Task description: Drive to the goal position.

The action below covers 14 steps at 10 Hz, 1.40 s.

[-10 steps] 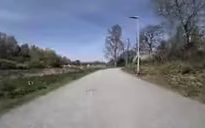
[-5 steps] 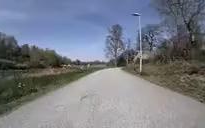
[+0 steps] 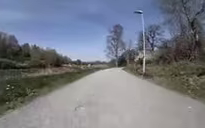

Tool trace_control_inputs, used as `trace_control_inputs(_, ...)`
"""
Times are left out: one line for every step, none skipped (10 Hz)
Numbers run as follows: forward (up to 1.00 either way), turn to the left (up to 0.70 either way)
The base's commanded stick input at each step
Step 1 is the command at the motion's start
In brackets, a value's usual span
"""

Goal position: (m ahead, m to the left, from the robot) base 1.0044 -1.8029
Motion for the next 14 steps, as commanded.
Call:
trace_control_inputs(0.85,0.00)
trace_control_inputs(0.85,0.00)
trace_control_inputs(0.85,0.00)
trace_control_inputs(0.85,0.00)
trace_control_inputs(0.85,0.00)
trace_control_inputs(0.85,0.00)
trace_control_inputs(0.85,0.00)
trace_control_inputs(0.85,0.00)
trace_control_inputs(0.85,0.00)
trace_control_inputs(0.85,0.00)
trace_control_inputs(0.85,0.00)
trace_control_inputs(0.85,0.00)
trace_control_inputs(0.85,0.00)
trace_control_inputs(0.85,0.00)
